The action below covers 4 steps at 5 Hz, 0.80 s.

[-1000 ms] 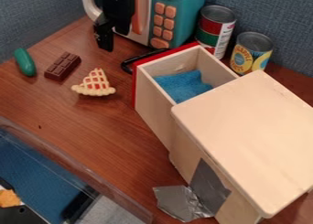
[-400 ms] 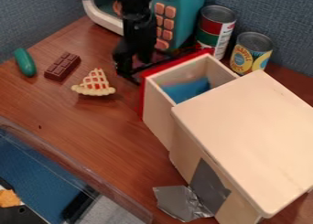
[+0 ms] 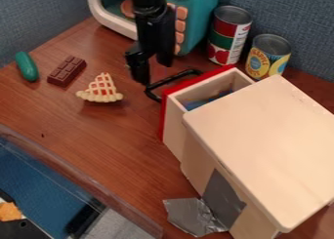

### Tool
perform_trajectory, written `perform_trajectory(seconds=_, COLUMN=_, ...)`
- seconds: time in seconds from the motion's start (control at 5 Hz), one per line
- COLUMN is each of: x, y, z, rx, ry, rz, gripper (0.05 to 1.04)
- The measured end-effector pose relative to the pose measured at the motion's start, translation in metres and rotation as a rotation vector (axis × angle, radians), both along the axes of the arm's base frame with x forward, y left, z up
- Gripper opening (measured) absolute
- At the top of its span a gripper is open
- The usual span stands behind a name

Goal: Close the drawer

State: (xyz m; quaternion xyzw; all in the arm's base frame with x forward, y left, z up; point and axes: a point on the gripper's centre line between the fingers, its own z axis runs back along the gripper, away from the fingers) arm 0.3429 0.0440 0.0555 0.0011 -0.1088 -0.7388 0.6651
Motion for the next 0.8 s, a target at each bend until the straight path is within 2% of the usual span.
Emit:
perform_trajectory(seconds=0.2, x=-0.009, y=-0.020, z=0.000, rx=-0.048, ry=0.014, rz=-0.037, gripper=0.999)
perform_trajectory(seconds=0.6, x=-0.033, y=-0.049, z=-0.001, rx=-0.172, ry=0.088, rz=-0.094, gripper=0.999)
perform_trajectory(seconds=0.8, x=-0.044, y=-0.062, z=0.010, rx=-0.280, ry=0.095, rz=-0.132, gripper=0.999)
